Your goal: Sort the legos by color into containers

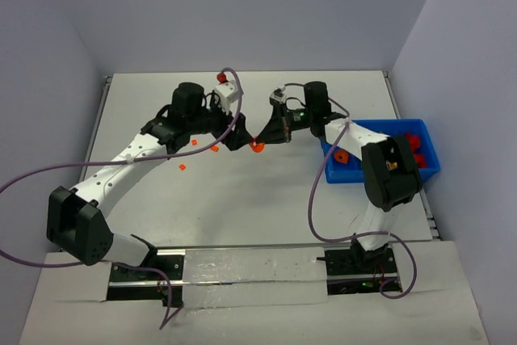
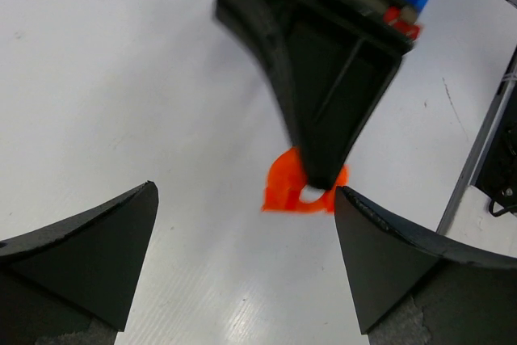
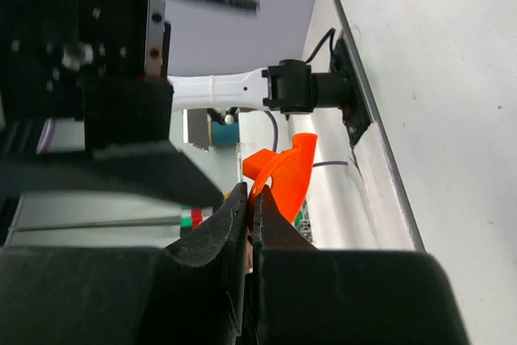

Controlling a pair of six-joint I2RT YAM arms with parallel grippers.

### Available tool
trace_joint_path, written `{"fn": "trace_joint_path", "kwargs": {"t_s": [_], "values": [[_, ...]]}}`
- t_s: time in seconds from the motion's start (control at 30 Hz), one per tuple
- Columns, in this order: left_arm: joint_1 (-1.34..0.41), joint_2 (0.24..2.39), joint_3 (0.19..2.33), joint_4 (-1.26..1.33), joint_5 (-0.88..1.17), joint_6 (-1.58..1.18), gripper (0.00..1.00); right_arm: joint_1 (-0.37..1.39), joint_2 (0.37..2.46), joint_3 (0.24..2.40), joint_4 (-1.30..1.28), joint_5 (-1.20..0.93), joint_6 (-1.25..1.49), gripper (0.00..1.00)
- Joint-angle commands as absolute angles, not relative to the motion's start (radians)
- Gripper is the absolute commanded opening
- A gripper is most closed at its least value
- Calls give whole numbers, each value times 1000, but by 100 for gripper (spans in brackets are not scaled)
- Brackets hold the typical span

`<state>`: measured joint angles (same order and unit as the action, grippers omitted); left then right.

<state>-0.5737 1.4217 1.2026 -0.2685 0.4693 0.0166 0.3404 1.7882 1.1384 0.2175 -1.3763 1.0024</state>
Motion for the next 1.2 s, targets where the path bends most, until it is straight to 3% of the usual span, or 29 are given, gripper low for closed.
{"fn": "trace_joint_path", "kwargs": {"t_s": [0.0,0.1,0.13,0.2,0.33,0.4,0.53,1.03,1.17], "values": [[-478,1345,1232,-255,501,-47,99,228,1639,1166,8,-1347,812,0],[-432,1323,1206,-263,483,-61,99,109,1586,1281,-421,-1194,494,0],[-426,1310,1195,-268,453,-59,99,80,1572,1344,-586,-1091,272,0],[-424,1299,1180,-272,411,-57,99,57,1540,1423,-768,-906,121,0],[-419,1288,1136,-245,350,-43,99,38,1439,1374,-803,-648,-3,0],[-385,1337,1188,-276,318,-42,99,37,1435,1362,-821,-423,-86,0],[-339,1418,1282,-330,308,-63,99,35,1487,1351,-817,-247,-143,0],[-229,1462,1316,-423,313,-57,99,28,1681,1376,-775,-160,-187,1],[-209,1474,1319,-449,297,-54,99,28,1727,1386,-770,-137,-187,13]]}}
